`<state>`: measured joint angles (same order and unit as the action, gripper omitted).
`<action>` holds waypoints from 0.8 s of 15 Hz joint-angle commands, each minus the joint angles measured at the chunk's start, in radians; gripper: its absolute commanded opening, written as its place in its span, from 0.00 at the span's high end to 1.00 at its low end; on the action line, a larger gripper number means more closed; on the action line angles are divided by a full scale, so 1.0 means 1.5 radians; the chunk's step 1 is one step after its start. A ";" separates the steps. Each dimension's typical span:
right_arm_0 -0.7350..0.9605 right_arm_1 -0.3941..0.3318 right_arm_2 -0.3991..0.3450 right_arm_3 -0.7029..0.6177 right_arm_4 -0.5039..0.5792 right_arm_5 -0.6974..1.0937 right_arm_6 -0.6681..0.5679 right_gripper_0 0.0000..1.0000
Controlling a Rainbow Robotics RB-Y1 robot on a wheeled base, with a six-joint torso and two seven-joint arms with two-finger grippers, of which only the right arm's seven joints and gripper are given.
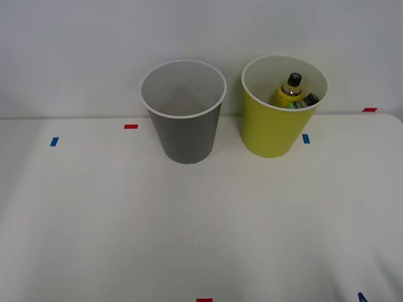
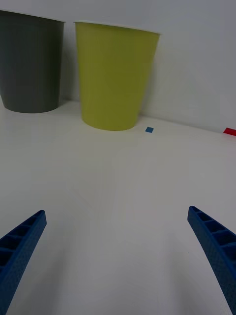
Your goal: Put cans in the gray bin, plastic bottles in the light green bin
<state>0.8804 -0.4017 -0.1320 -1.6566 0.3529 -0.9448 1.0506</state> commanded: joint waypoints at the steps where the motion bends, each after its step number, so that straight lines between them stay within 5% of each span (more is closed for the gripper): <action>1: 0.000 0.000 0.000 0.000 0.000 0.000 0.000 0.00; 12: 0.000 0.000 0.000 0.000 0.000 0.000 0.000 0.00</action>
<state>0.8805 -0.4018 -0.1320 -1.6566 0.3529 -0.9448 1.0507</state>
